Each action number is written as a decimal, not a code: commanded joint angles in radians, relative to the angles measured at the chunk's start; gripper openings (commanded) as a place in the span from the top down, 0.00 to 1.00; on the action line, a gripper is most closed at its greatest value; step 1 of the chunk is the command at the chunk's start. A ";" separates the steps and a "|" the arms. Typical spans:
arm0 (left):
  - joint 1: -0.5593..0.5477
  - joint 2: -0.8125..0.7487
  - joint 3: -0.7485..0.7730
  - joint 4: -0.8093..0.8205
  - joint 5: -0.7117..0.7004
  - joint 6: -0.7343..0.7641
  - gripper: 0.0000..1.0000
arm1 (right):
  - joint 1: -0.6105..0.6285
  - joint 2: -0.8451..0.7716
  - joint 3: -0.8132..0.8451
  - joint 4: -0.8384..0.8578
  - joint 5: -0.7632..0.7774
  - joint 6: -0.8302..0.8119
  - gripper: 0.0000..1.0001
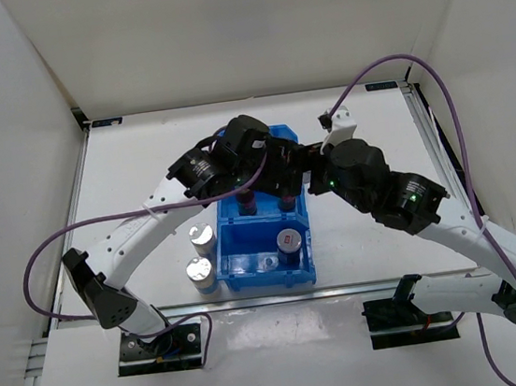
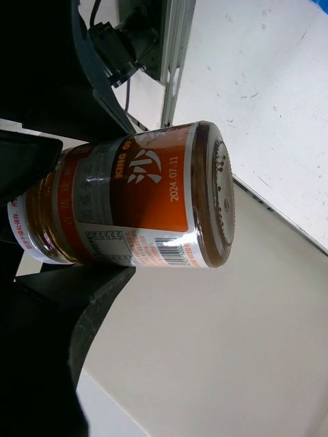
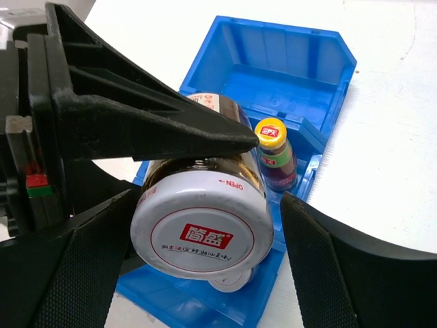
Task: Organize the condiment bottles
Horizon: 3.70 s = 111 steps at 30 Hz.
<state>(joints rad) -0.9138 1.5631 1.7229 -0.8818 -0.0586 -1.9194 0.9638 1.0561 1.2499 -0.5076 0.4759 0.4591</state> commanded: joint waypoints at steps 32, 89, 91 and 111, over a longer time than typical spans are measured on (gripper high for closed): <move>-0.043 -0.138 -0.115 0.234 0.003 -0.115 0.79 | -0.106 0.033 0.083 -0.071 -0.238 0.020 1.00; 0.183 -0.609 -0.446 0.245 -0.179 0.443 0.01 | -0.106 0.217 0.324 -0.410 -0.568 -0.210 1.00; 0.203 -0.600 -0.375 0.192 -0.204 0.664 0.01 | -0.094 0.258 0.347 -0.431 -0.580 -0.233 1.00; 0.213 -0.773 -0.295 -0.161 -0.569 1.174 0.01 | 0.208 0.651 0.481 -0.537 -0.330 -0.303 1.00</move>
<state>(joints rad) -0.7059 0.8249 1.4467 -0.9756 -0.5720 -0.7883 1.1591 1.7321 1.7325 -1.0756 0.1085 0.1715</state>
